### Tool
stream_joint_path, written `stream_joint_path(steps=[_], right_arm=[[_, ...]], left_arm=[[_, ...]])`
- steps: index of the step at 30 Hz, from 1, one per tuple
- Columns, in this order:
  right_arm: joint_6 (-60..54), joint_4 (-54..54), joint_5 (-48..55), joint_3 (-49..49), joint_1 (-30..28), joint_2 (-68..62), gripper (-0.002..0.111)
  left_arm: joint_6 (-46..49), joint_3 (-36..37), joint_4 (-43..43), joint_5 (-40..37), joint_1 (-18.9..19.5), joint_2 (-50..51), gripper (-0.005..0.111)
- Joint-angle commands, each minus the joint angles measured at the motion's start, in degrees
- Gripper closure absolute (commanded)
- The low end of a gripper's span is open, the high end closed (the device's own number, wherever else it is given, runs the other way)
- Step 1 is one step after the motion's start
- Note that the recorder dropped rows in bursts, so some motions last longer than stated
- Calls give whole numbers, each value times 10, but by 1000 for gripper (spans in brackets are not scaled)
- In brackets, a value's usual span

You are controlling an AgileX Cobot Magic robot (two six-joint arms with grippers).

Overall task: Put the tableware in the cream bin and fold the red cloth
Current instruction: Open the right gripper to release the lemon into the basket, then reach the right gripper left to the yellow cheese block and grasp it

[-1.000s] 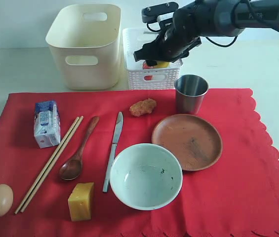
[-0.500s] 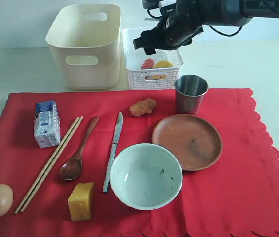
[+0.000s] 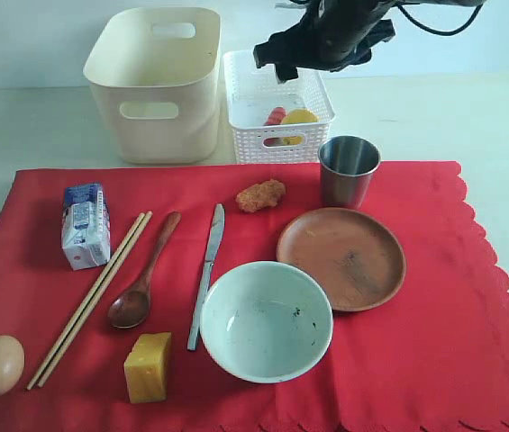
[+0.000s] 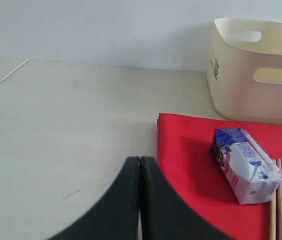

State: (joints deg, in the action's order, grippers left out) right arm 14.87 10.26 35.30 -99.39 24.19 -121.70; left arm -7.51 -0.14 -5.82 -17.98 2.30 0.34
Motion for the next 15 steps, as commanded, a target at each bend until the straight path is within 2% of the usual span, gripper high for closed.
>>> stream_joint_path(steps=[1,8,15], right_arm=[[3,-40,65,1,-2,16,37],[-6,-92,192,1,-2,26,37],[-74,-164,251,1,-2,51,37]], left_arm=[[0,1,2,1,0,-3,107],[0,1,2,1,0,-3,107],[0,1,2,1,0,-3,107]])
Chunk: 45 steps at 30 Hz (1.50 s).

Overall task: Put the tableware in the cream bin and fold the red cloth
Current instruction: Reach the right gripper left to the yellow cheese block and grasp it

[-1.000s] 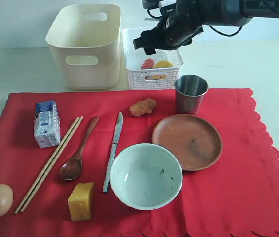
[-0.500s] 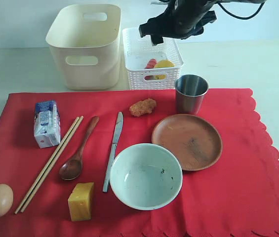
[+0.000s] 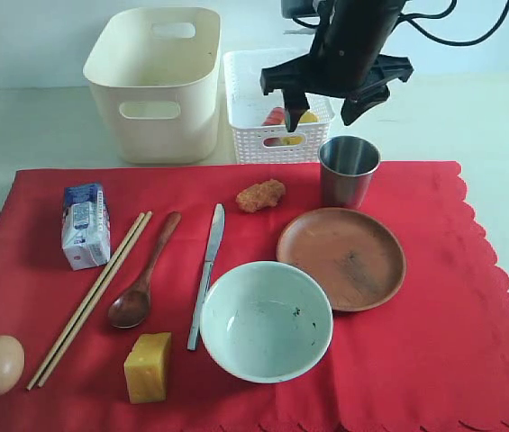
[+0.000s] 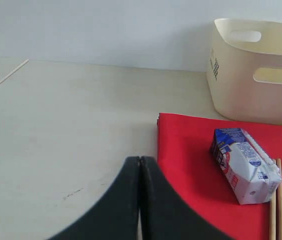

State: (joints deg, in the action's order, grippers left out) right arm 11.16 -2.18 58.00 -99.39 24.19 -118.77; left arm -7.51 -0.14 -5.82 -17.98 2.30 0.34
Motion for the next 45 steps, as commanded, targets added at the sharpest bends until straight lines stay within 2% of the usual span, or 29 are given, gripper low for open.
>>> stream_joint_path(steps=[1,10,29,35,45], right_arm=[[-44,-50,27,1,-2,25,37],[-107,-165,42,1,5,55,46],[-146,-153,56,1,209,57,48],[-146,-146,48,1,259,40,48],[-150,-115,120,1,322,30,48]], left_arm=[[0,1,2,1,0,-3,107],[0,1,2,1,0,-3,107],[0,1,2,1,0,-3,107],[0,1,2,1,0,-3,107],[0,1,2,1,0,-3,107]])
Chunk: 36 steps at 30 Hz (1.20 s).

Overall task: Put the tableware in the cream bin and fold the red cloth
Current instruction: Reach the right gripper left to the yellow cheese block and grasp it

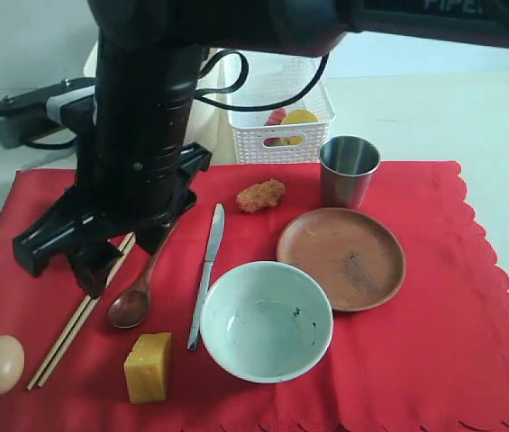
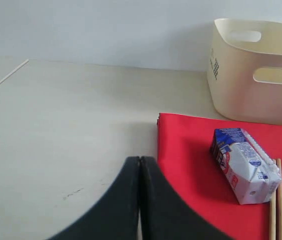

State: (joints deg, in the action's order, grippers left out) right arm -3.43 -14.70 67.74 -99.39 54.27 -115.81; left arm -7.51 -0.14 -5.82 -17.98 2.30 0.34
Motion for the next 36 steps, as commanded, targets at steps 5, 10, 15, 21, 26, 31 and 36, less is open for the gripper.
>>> stream_joint_path(steps=[5,10,15,21,26,31,36], right_arm=[[13,10,22,1,52,0,48],[64,24,22,3,81,0,48],[146,54,22,32,90,0,47],[209,54,-35,88,90,0,38],[252,54,-86,113,90,-1,37],[285,58,-99,125,90,-9,37],[314,61,-109,128,90,-30,37]], left_arm=[[0,1,2,1,0,-3,107],[0,1,2,1,0,-3,107],[0,1,2,1,0,-3,107],[0,1,2,1,0,-3,107],[0,1,2,1,0,-3,107],[0,1,2,1,0,-3,107],[0,1,2,1,0,-3,107]])
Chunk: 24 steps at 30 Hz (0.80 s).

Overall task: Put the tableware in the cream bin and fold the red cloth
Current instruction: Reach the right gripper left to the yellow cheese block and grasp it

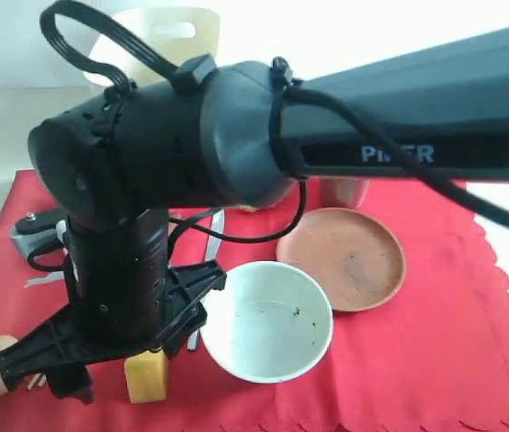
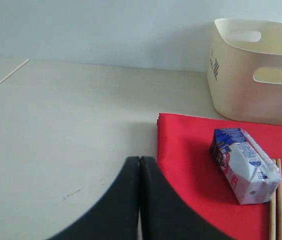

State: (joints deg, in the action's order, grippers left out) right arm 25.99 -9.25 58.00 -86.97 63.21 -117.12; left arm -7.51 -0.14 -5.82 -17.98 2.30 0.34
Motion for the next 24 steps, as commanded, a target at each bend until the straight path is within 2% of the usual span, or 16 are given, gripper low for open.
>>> stream_joint_path(steps=[1,18,22,24], right_arm=[[24,6,-11,4,1,-21,37],[32,11,-37,5,1,-66,37],[32,25,-51,5,1,-71,42],[32,39,-54,5,1,-71,48]], left_arm=[[0,1,2,1,0,-3,107],[0,1,1,1,0,-3,107],[0,1,1,1,0,-3,107],[0,1,1,1,0,-3,107]])
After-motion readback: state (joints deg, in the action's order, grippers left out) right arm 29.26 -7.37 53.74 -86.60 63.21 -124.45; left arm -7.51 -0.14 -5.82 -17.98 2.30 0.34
